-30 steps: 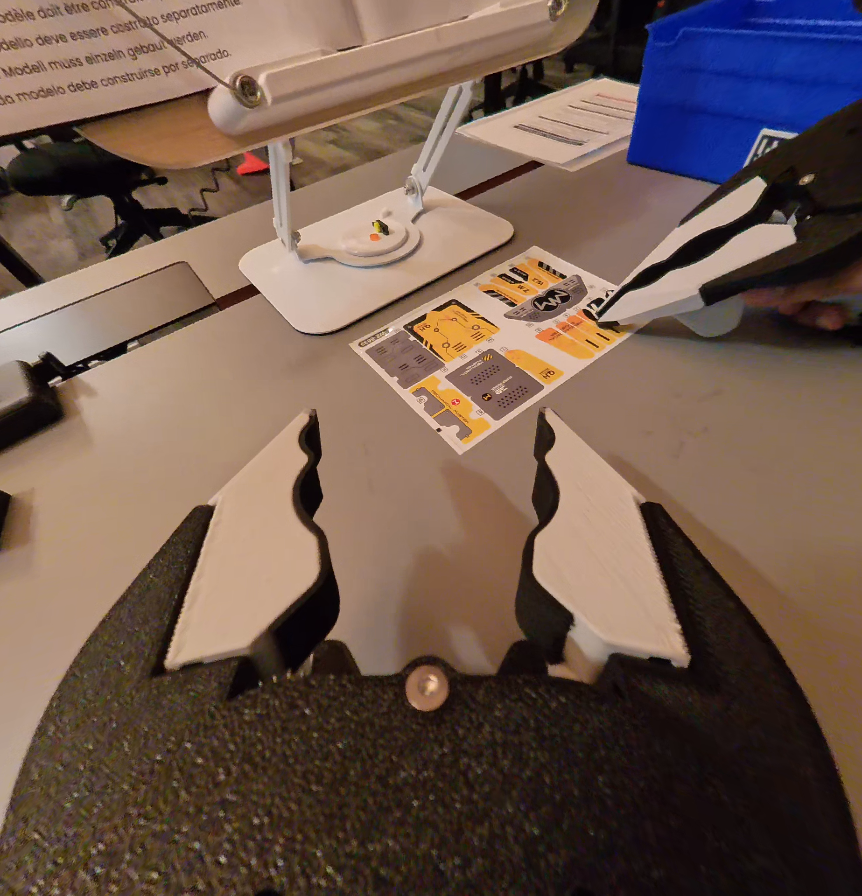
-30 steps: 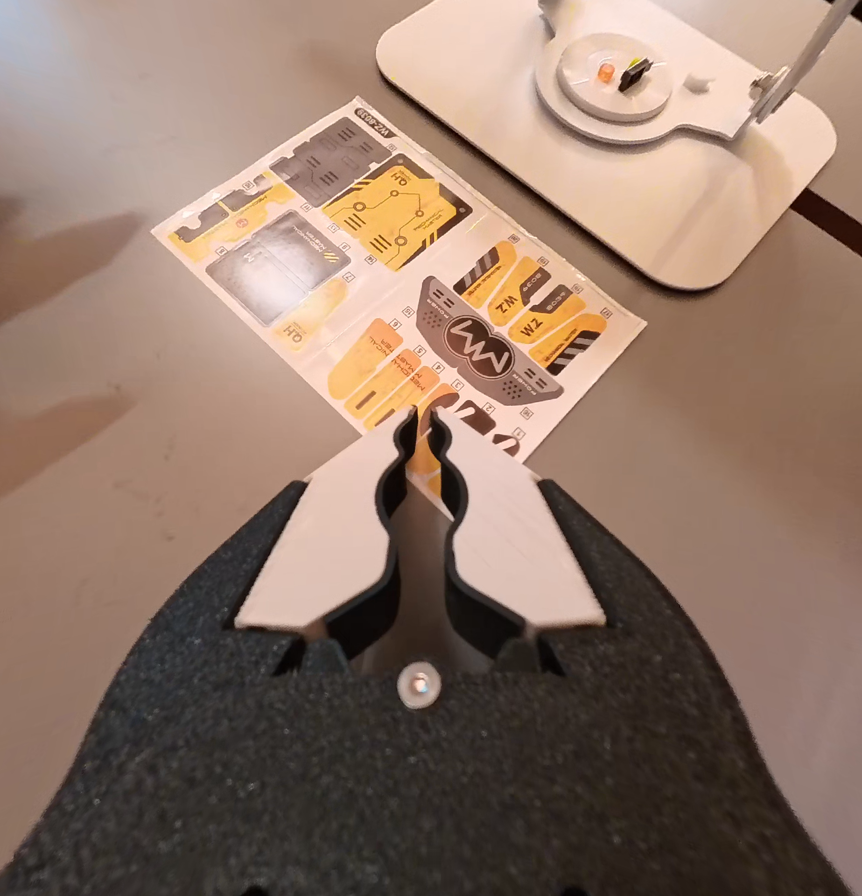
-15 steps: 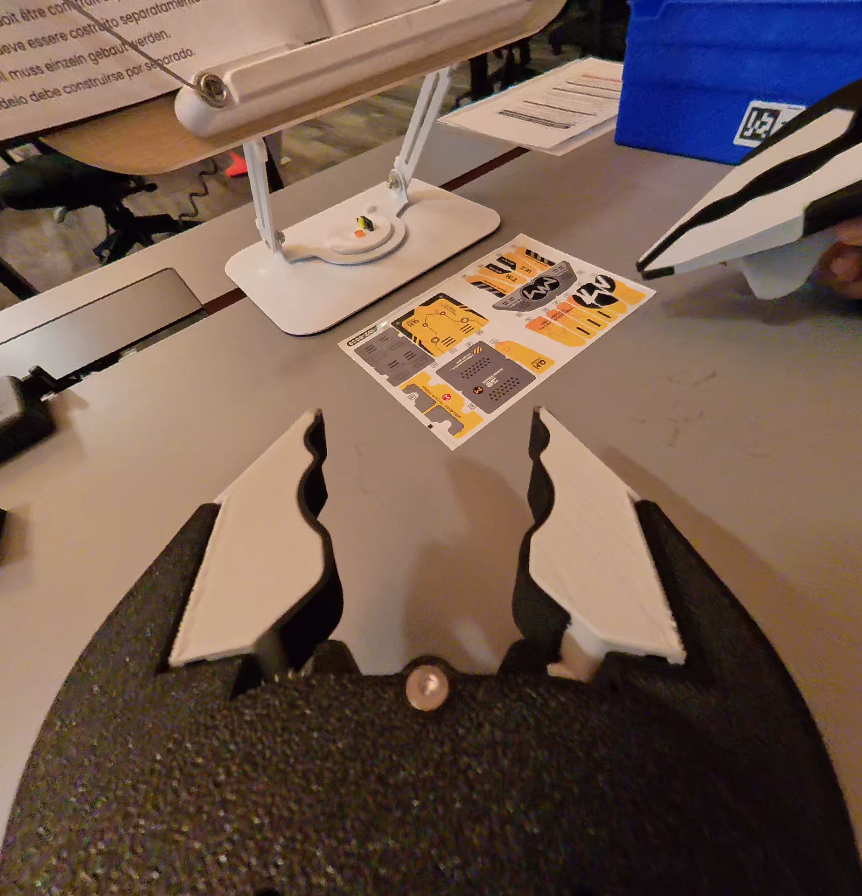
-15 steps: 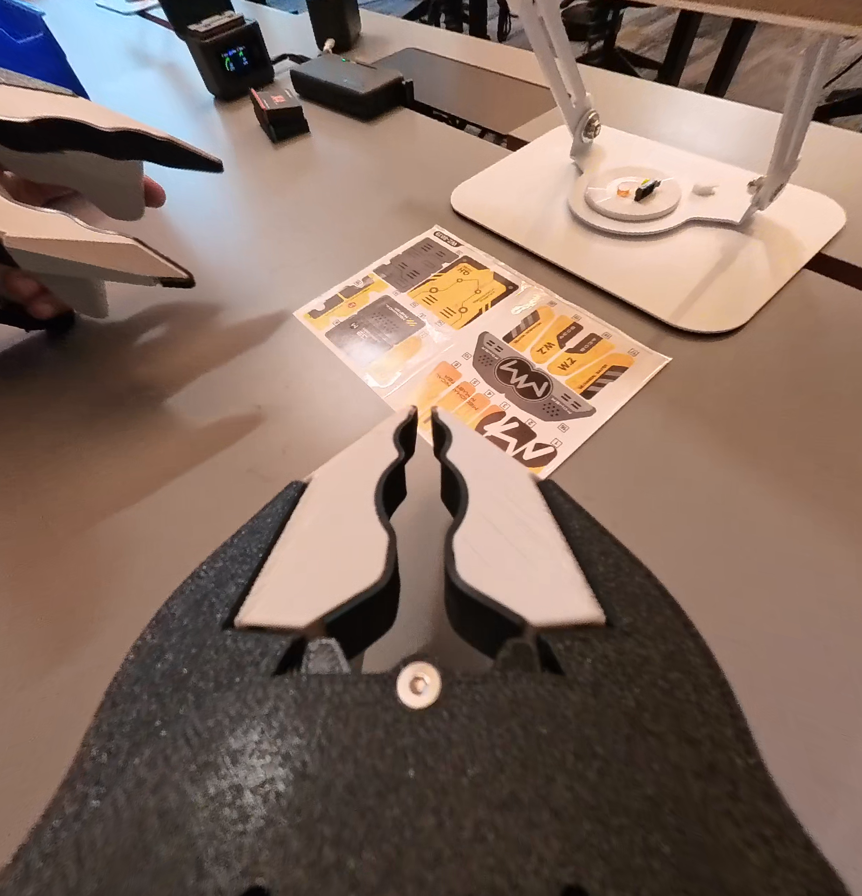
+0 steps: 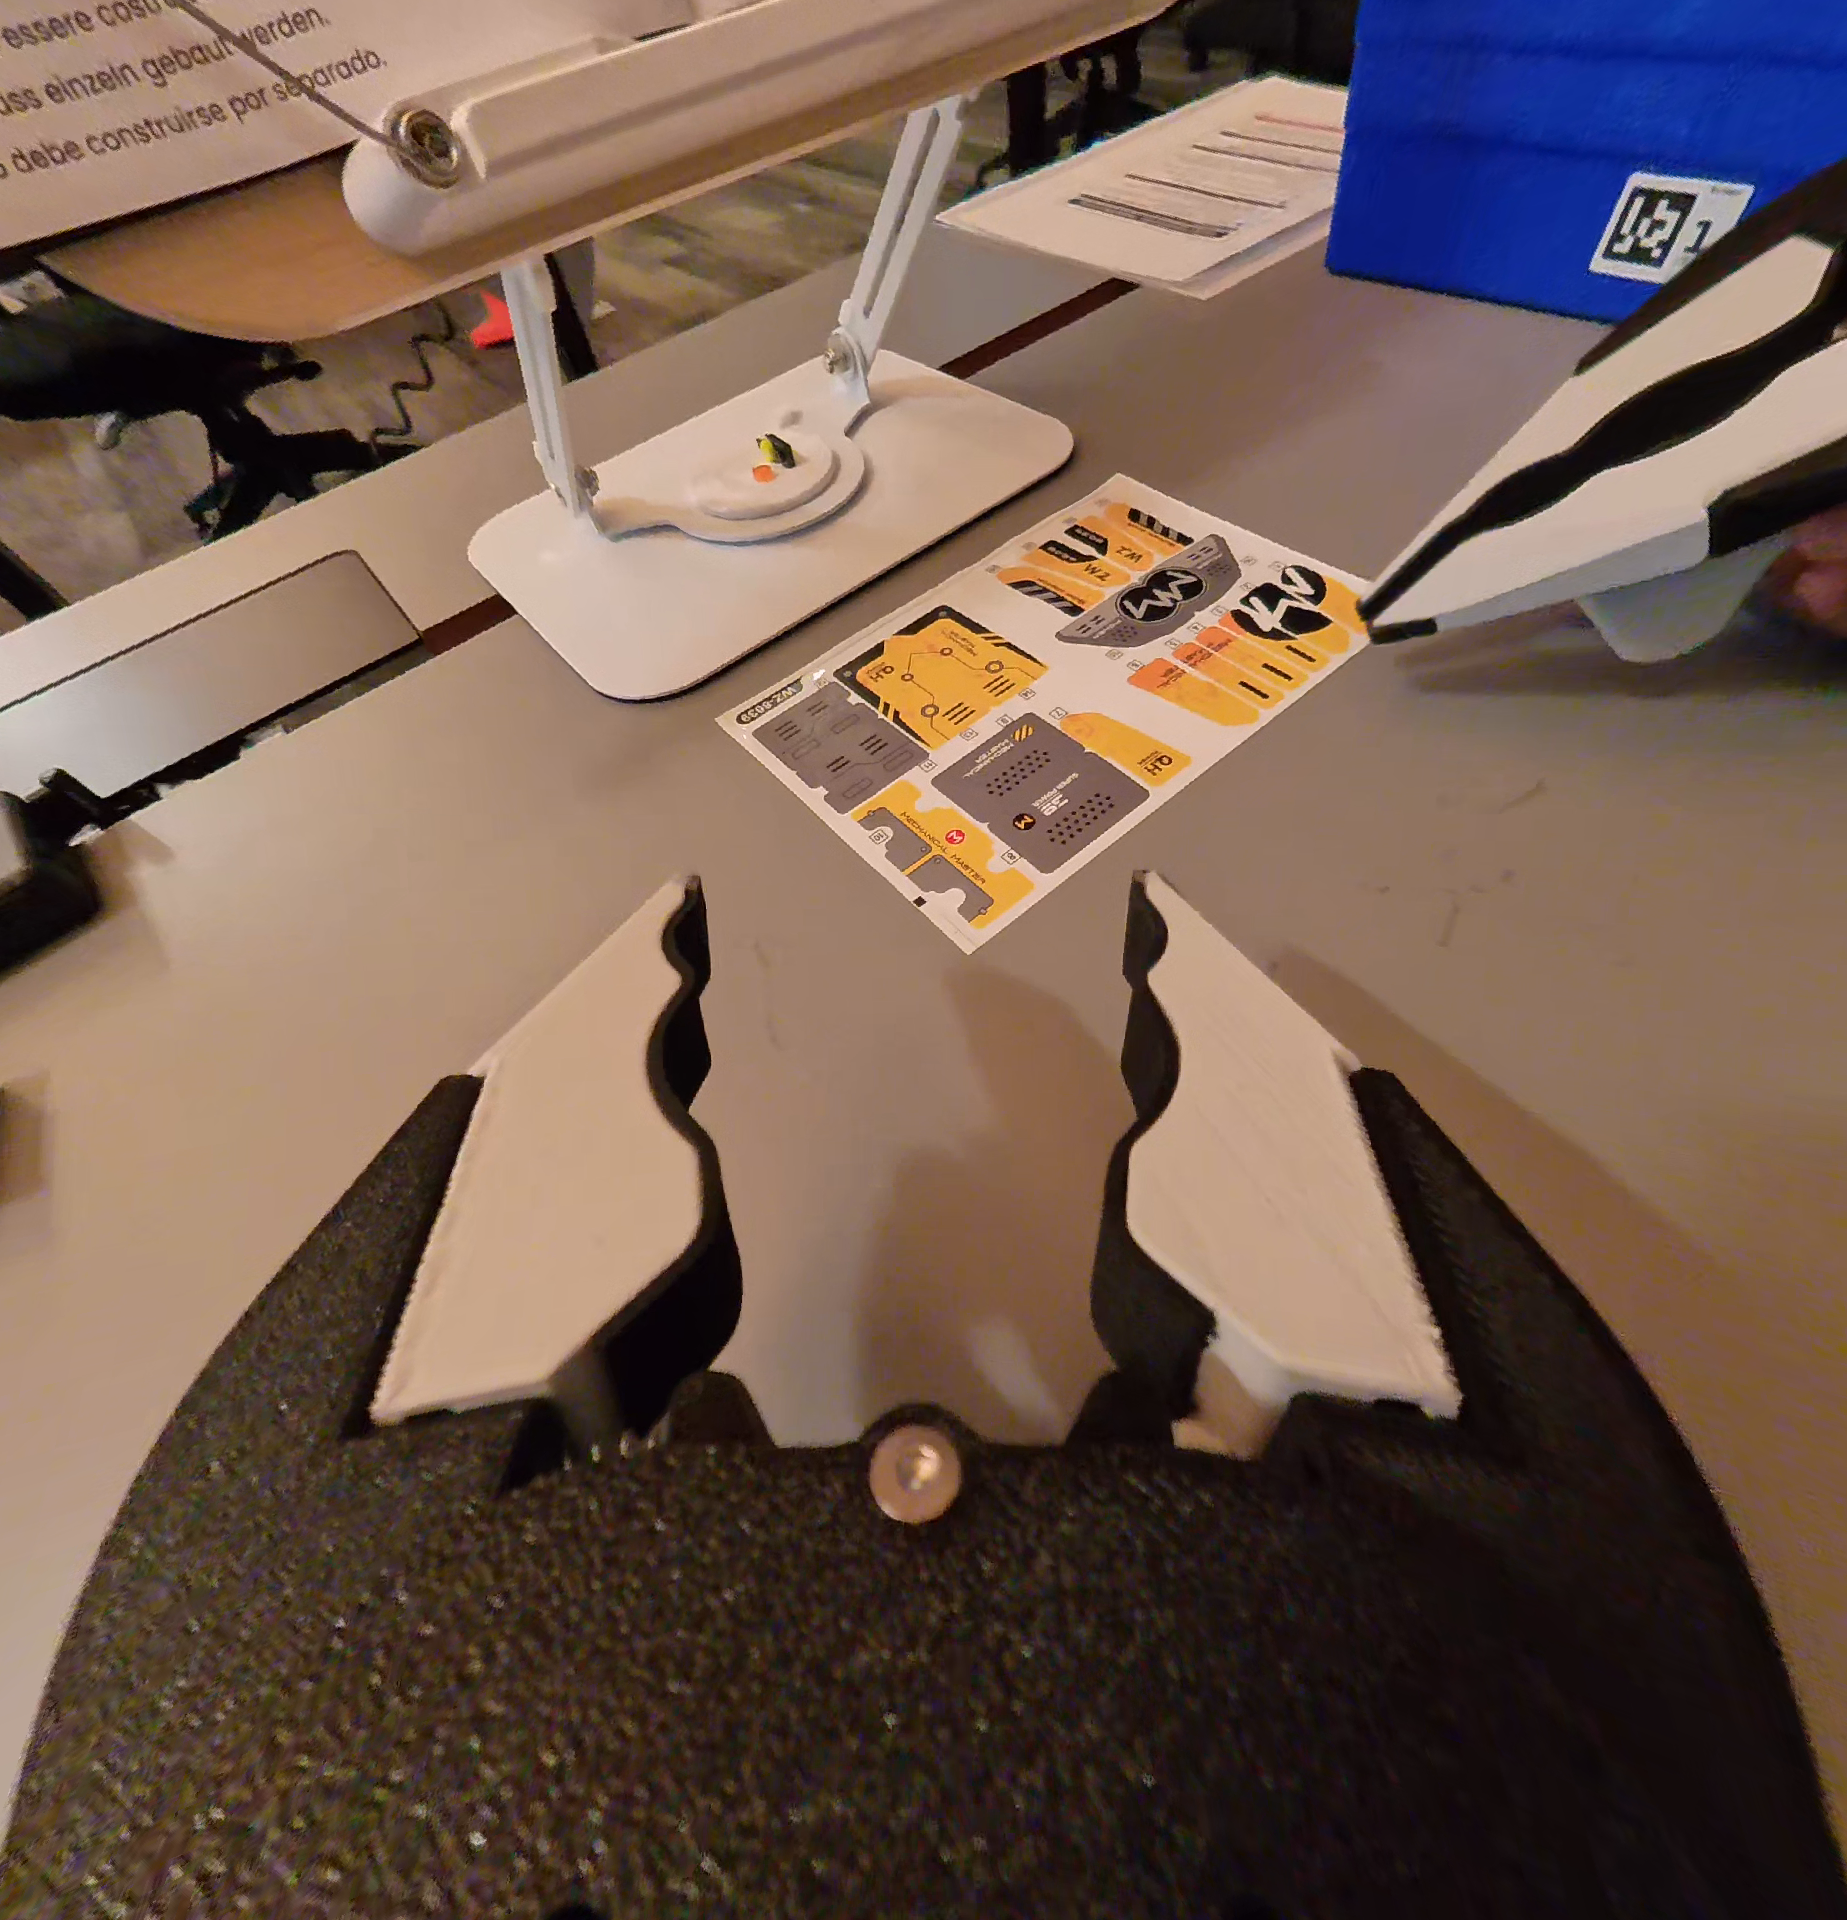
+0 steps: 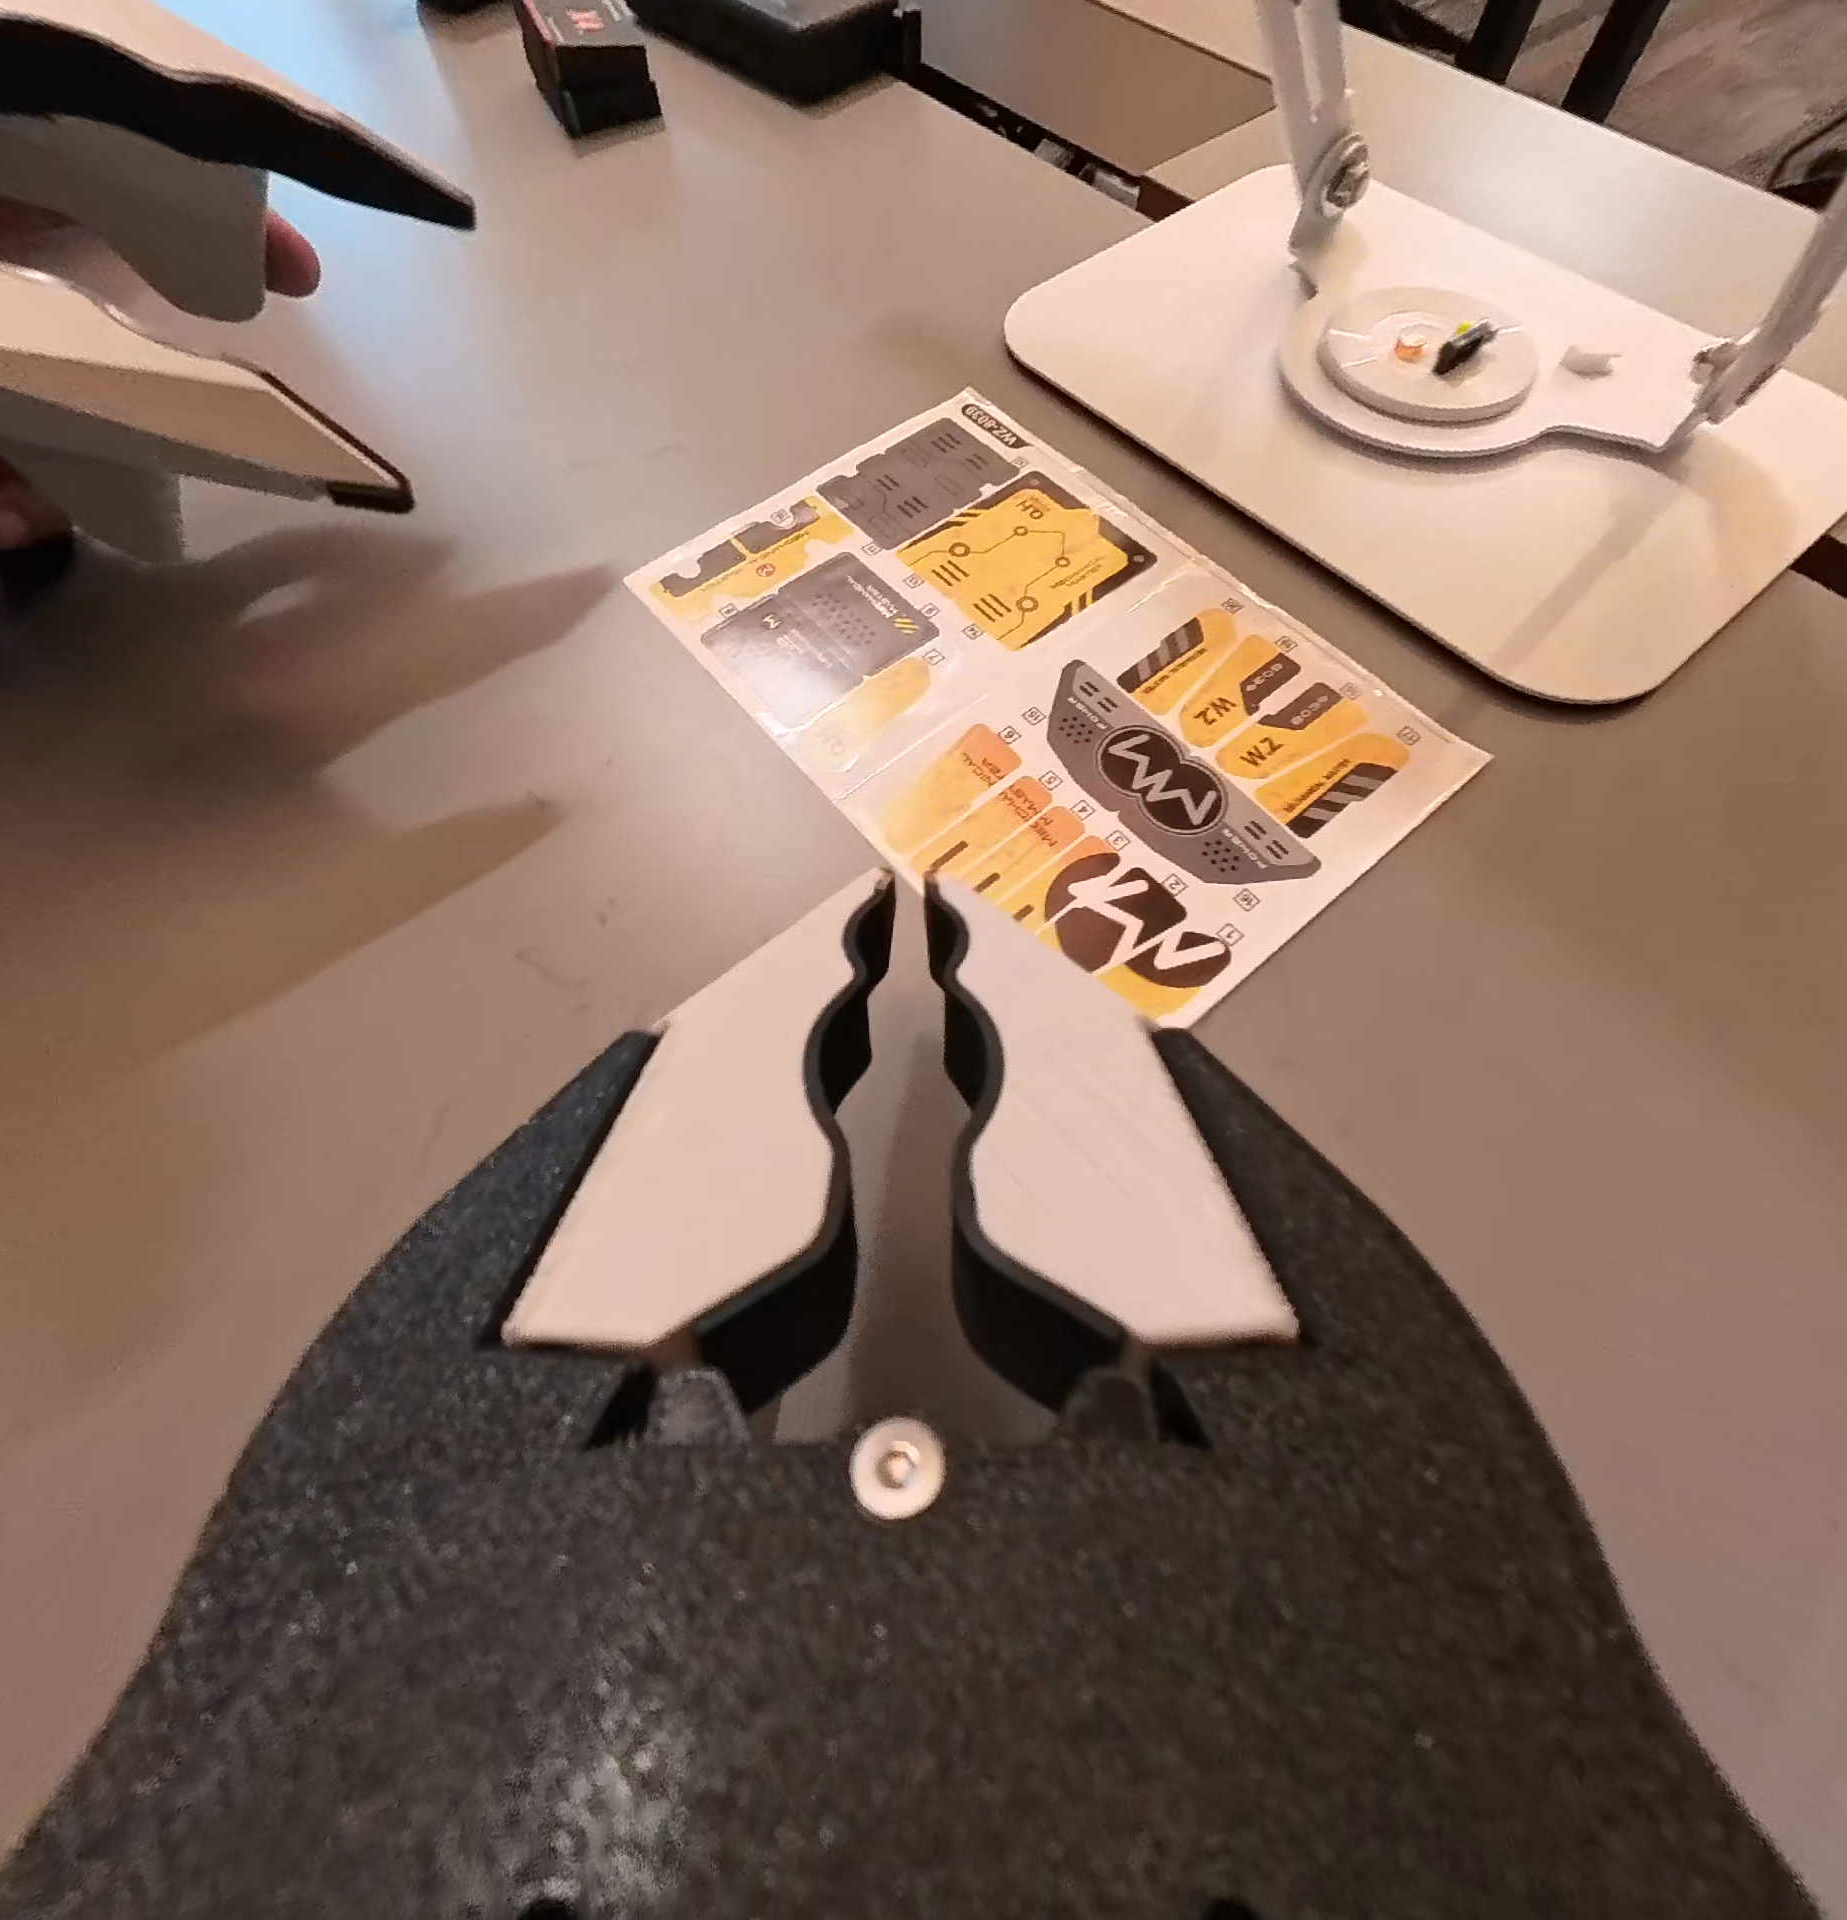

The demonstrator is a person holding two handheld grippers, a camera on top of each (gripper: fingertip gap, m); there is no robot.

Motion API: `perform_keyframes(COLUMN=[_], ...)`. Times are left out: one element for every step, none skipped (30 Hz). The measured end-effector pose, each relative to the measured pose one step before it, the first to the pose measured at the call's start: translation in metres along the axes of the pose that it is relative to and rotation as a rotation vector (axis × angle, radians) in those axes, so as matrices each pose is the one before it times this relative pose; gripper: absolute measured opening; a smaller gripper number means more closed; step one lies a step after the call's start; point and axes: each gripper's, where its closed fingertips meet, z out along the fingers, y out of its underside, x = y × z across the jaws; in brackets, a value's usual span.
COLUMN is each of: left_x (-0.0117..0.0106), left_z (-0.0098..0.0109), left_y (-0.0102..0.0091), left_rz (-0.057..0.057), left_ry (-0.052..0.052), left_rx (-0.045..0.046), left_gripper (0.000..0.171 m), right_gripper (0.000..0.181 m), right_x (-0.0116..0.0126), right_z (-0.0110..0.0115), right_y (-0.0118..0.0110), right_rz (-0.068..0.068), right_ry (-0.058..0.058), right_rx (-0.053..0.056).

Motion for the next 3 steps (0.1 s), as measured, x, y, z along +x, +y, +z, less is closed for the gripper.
perform_keyframes(left_x=[-0.00026, -0.00045, -0.00074], left_z=[0.0002, 0.00007, -0.00025], left_y=[0.00034, -0.00001, -0.00022], left_rz=[-0.0013, -0.0056, -0.0086], left_ry=[-0.0007, 0.001, 0.0025], left_rx=[-0.00263, -0.00001, 0.0019], left_gripper=[0.08, 0.08, 0.08], right_gripper=[0.006, 0.006, 0.006], right_x=[-0.0015, -0.00206, -0.00237], right_z=[0.00075, 0.00095, 0.00099], right_y=[0.00124, 0.0016, 0.00191], right_rz=[-0.0089, -0.0091, -0.0105], right_ry=[-0.0027, -0.0051, -0.0065], right_rx=[-0.0088, -0.0118, -0.0131])
